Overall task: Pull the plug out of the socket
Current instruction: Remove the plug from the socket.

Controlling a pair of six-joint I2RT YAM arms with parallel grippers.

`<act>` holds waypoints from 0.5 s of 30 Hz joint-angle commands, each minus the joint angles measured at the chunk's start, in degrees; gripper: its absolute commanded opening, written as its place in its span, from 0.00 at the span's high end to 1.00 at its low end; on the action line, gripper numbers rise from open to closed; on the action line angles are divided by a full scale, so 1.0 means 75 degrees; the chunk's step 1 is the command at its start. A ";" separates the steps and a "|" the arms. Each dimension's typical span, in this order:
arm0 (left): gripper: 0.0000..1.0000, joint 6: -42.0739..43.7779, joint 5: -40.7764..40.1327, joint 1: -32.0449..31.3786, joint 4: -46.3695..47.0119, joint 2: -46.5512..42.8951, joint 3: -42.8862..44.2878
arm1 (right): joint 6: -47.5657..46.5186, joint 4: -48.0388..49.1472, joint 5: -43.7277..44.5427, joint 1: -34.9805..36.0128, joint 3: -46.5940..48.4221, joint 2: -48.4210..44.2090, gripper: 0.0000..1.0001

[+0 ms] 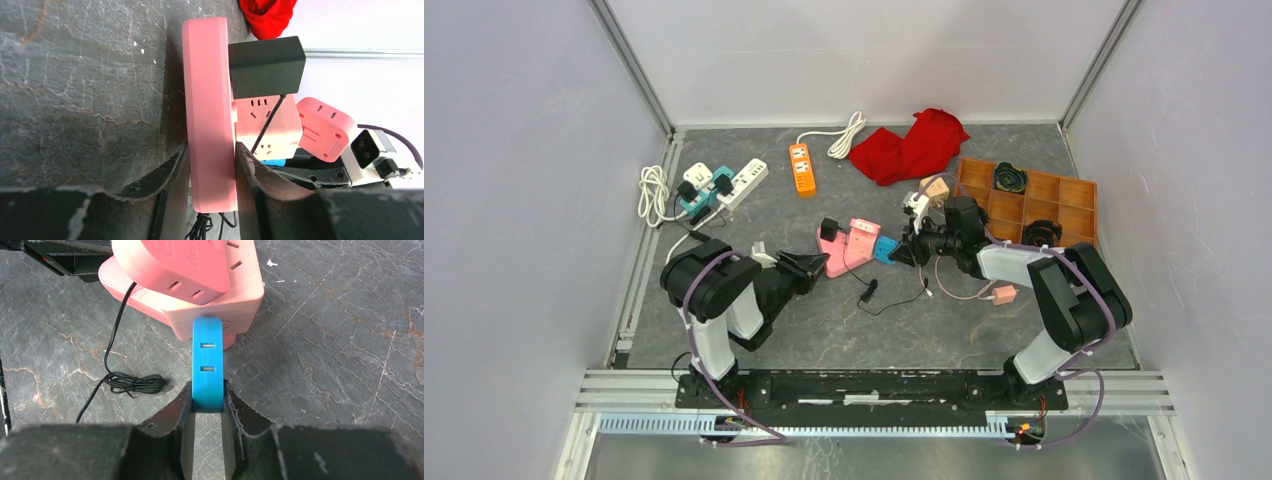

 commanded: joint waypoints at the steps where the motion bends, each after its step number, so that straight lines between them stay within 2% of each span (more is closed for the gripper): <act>1: 0.98 0.0106 -0.0857 0.0107 0.0785 0.0224 -0.0060 | 0.0014 0.0471 0.0362 -0.0307 0.0122 -0.0162 1.00; 15: 0.98 -0.0020 -0.1229 0.0107 0.0915 0.0576 -0.0049 | 0.0039 0.0733 0.0166 -0.0526 -0.0223 -0.0218 1.00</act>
